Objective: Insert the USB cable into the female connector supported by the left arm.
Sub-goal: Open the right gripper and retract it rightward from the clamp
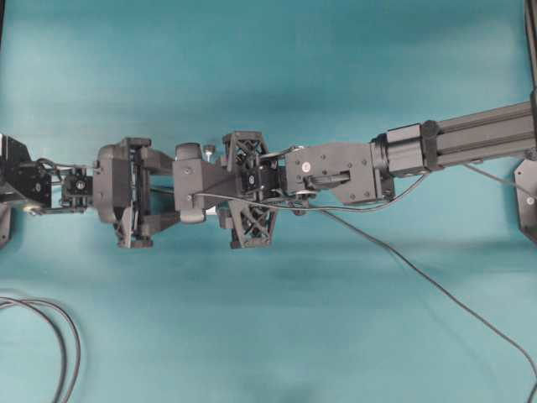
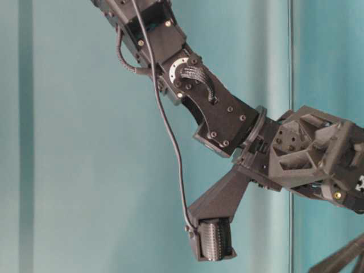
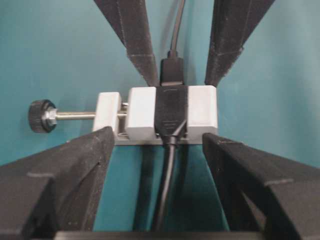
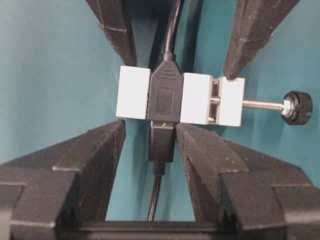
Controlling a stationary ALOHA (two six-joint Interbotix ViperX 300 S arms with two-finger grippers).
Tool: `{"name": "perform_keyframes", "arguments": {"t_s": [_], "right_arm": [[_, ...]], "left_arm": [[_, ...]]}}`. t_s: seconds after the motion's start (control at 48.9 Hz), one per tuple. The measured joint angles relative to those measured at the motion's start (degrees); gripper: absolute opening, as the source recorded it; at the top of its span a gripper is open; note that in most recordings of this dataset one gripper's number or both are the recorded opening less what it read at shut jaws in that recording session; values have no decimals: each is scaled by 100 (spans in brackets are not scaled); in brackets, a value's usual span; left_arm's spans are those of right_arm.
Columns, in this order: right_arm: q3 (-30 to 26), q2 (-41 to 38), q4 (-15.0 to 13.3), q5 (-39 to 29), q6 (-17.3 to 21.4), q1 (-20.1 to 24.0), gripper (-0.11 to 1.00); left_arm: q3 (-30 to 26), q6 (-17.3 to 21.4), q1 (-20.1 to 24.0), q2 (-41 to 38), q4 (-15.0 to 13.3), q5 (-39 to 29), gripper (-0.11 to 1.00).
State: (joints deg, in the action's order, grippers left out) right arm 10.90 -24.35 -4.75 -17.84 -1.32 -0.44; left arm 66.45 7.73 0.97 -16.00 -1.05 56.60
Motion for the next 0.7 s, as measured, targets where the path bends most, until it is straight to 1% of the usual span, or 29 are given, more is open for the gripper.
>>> {"name": "perform_keyframes", "arguments": {"t_s": [0.082, 0.327, 0.696], "right_arm": [[62, 35, 0, -53, 62, 9, 54], [422, 396, 0, -79, 316, -9, 54], [703, 571, 0, -123, 387, 0, 54]], "left_arm": [[97, 0, -88, 44, 18, 0, 84], [360, 0, -79, 299, 9, 0, 84], [545, -9, -88, 475, -9, 0, 84]]}}
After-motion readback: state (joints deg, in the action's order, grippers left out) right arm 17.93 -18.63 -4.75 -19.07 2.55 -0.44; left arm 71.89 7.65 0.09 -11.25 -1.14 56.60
